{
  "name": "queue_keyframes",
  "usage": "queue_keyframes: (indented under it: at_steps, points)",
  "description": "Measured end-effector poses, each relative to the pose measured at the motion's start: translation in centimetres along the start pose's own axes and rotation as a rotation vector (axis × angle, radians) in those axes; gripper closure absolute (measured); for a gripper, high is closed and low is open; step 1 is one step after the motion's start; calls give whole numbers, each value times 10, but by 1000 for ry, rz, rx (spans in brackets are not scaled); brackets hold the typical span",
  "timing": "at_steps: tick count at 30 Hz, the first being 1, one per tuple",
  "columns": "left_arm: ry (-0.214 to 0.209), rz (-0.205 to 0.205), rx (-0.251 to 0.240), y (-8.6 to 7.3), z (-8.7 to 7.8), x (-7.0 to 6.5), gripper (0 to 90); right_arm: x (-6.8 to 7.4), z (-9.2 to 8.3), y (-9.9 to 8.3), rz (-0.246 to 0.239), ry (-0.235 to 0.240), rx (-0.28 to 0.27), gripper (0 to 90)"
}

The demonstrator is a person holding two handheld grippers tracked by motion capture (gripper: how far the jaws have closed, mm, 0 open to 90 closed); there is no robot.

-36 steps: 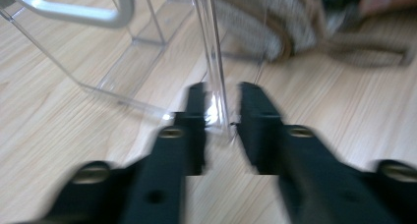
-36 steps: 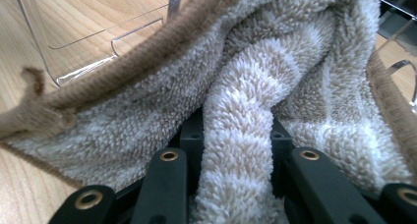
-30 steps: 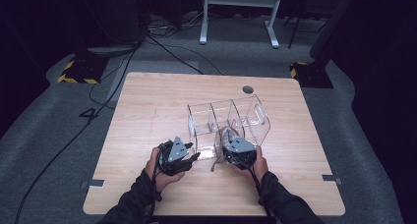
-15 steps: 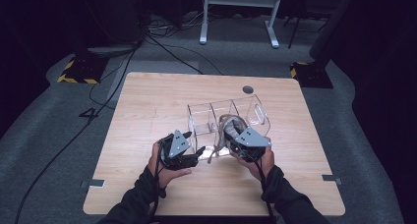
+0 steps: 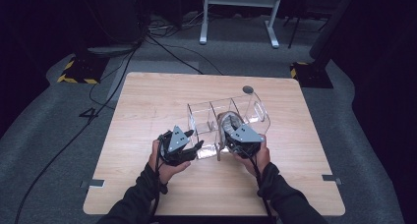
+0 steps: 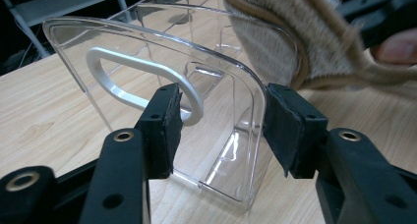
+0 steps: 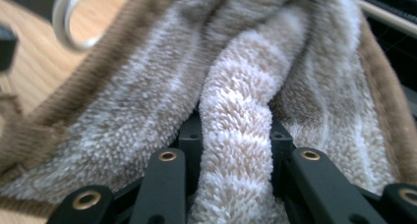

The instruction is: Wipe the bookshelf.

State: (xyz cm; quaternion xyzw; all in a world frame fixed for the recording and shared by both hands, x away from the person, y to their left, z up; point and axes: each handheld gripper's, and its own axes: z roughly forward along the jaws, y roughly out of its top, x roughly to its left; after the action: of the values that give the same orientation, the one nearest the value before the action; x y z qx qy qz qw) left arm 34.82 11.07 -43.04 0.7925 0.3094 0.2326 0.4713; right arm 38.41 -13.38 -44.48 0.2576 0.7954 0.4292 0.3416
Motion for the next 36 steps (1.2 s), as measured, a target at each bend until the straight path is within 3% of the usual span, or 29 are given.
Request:
queue_keyframes:
  at_steps: [3,5,8,11,15,18,22,23,27,36]
  points:
    - [13,-8,1,1,3,2,468,4,8,-15,-2,28,56,704]
    - [-16,-8,14,1,7,3,465,7,13,-23,-12,40,83,706]
    - [-1,2,29,2,11,0,449,12,20,-34,0,71,121,708]
    - [0,-1,33,2,13,2,507,14,24,-40,10,88,140,711]
    - [-6,2,36,1,12,1,516,15,21,-40,4,86,150,704]
    - [1,9,44,1,10,-1,517,14,15,-35,-1,67,128,700]
    - [4,11,48,1,9,-4,517,10,4,-24,-10,36,70,699]
    - [2,11,46,1,8,-6,517,9,-6,-15,-12,8,23,697]
    - [1,18,48,0,5,-9,516,8,-17,-5,-14,-16,-20,692]
    - [-23,35,47,-4,-3,-15,513,10,-25,3,-16,-30,-50,690]
